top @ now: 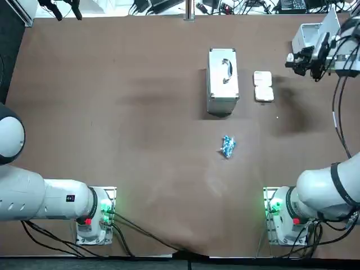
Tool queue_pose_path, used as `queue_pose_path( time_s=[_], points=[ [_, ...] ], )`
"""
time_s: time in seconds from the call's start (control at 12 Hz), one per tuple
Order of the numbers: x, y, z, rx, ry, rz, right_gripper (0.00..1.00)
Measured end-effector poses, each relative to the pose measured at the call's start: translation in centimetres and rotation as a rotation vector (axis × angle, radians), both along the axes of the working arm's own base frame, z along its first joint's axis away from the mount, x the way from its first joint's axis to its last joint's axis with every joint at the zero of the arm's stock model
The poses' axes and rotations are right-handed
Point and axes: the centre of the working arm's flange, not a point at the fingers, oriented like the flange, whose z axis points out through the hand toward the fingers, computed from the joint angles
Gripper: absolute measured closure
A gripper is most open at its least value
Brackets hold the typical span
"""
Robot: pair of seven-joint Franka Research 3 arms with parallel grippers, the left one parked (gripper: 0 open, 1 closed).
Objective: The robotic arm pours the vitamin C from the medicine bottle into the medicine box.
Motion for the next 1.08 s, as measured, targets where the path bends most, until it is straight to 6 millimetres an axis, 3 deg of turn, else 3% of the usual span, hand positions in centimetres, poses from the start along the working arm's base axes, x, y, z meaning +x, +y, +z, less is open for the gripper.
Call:
queue_pose_path(
  time_s=[0.33,0.83,1.08],
  points=[
    [-2.2,-3.1,-2.9,0.054,-0.027,-0.027,0.57],
    [-6.6,-3.9,-8.5,0.151,-0.070,-0.029,0.57],
    [-7.8,-4.9,-10.5,0.189,-0.065,-0.084,0.57]
  ],
)
